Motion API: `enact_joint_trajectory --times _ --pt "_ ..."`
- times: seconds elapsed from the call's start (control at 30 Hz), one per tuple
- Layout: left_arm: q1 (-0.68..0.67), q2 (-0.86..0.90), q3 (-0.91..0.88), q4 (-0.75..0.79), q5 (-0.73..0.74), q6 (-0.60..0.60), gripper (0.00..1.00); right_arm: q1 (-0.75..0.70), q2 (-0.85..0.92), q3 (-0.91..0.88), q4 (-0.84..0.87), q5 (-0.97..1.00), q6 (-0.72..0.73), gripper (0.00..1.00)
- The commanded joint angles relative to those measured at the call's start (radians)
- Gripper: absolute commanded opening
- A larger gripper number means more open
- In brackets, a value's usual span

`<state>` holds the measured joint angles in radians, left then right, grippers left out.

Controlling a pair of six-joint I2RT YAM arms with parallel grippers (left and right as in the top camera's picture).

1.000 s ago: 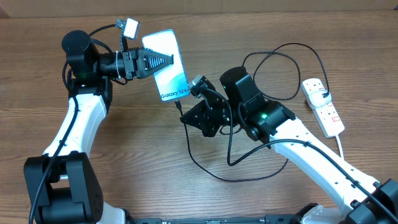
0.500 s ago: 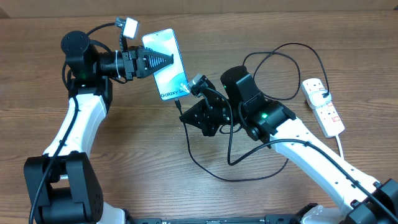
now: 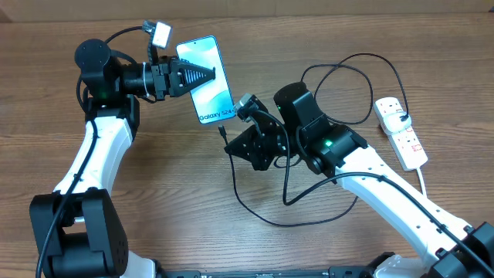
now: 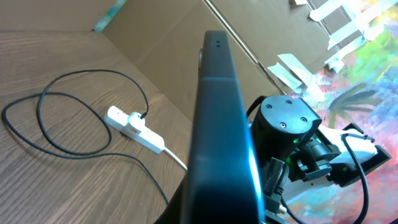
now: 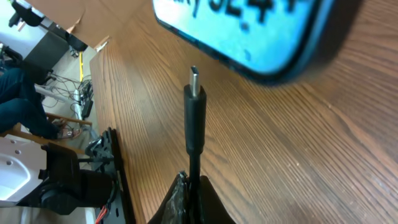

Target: Plug charger to phone and switch on socket

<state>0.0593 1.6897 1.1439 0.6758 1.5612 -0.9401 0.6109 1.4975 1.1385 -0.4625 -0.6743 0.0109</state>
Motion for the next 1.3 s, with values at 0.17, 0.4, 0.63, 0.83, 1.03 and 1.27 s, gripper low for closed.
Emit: enact_joint_trajectory --times 0.17,0.4,0.63,0.83,1.03,1.27 --pt "-0.004 -0.001 0.007 0.014 0.018 -0.005 0.04 -0.051 0.005 0.034 0.026 -0.1 -0.009 0.04" --pt "-0.004 -0.001 0.01 0.018 0.017 -0.043 0.04 -0.1 0.054 0.034 0.05 -0.297 -0.009 0.04" --pt "-0.004 -0.001 0.011 0.018 -0.007 -0.064 0.04 -0.101 0.07 0.034 0.051 -0.323 -0.009 0.04" --pt "-0.004 -0.001 0.011 0.018 -0.016 -0.075 0.04 -0.101 0.07 0.034 0.062 -0.344 -0.009 0.04" --pt "-0.008 -0.001 0.011 0.018 -0.016 -0.079 0.04 -0.101 0.07 0.034 0.088 -0.352 -0.009 0.04" --pt "-0.01 -0.001 0.011 0.018 -0.019 -0.094 0.04 -0.101 0.071 0.033 0.087 -0.351 -0.009 0.04"
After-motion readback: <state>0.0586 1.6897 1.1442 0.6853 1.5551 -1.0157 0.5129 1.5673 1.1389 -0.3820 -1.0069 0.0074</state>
